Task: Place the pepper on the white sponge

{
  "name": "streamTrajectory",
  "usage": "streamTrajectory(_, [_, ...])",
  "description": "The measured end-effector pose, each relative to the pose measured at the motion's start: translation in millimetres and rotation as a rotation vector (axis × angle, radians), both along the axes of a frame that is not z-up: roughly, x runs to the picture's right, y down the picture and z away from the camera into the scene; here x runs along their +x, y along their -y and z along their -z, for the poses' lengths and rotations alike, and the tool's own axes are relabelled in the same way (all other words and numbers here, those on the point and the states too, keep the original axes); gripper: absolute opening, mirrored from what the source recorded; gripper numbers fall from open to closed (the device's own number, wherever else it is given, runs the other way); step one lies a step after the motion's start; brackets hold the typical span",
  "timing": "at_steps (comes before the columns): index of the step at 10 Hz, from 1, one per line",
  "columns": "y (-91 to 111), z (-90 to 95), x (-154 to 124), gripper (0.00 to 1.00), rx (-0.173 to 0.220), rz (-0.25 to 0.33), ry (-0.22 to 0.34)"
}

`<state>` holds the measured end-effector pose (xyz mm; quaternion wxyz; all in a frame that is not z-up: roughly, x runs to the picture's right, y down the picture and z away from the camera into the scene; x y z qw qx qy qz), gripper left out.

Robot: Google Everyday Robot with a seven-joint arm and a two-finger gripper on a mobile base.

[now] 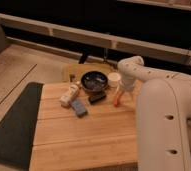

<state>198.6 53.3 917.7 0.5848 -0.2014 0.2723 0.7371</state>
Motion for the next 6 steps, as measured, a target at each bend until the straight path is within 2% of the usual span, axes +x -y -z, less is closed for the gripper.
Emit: streamTrajectory(6, [2.7,-33.0,-14.2,0.65,-0.019,-0.001,0.09])
